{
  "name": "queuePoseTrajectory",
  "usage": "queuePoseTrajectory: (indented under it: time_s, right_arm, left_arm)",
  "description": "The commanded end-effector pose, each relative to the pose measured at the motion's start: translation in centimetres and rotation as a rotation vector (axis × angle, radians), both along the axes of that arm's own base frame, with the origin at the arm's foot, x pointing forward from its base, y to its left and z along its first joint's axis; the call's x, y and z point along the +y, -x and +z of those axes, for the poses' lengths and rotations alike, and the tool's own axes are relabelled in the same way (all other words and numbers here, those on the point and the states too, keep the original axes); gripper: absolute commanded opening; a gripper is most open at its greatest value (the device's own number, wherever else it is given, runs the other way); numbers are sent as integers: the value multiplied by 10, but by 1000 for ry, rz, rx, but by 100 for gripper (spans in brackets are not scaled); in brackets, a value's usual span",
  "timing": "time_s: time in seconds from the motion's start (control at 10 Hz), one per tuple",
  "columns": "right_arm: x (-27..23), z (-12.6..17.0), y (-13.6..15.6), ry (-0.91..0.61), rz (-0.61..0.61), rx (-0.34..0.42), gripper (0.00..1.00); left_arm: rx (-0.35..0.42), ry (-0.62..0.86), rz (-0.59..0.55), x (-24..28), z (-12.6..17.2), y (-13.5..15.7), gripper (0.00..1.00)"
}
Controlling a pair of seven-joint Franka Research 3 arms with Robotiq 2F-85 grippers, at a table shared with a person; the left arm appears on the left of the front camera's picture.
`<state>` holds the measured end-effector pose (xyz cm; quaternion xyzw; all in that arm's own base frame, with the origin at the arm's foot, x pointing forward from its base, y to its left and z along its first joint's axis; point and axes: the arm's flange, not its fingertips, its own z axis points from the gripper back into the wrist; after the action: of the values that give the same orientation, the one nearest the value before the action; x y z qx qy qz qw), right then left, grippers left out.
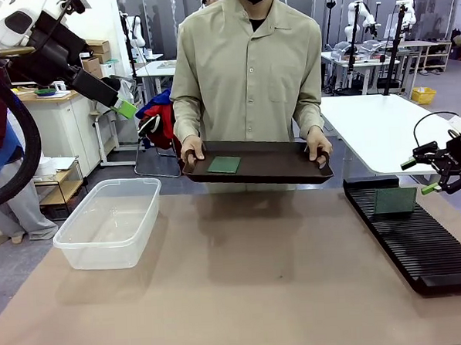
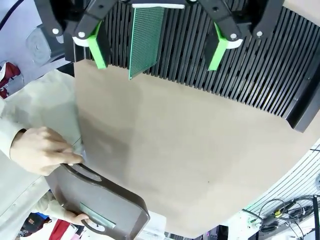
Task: Sort PCBs into racks and boxes based on the side picked up.
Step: Pick up the Blank PCB handed by the Human.
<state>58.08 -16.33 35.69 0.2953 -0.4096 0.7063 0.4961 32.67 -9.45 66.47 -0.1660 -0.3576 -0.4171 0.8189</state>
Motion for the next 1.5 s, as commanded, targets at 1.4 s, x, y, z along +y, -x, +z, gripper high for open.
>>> queuePoseTrajectory:
  time_s: [1.4]
  right_arm:
    - [77, 201, 90, 268, -486, 142, 100]
  left_arm:
    - [4, 7, -7, 1, -1, 0, 100]
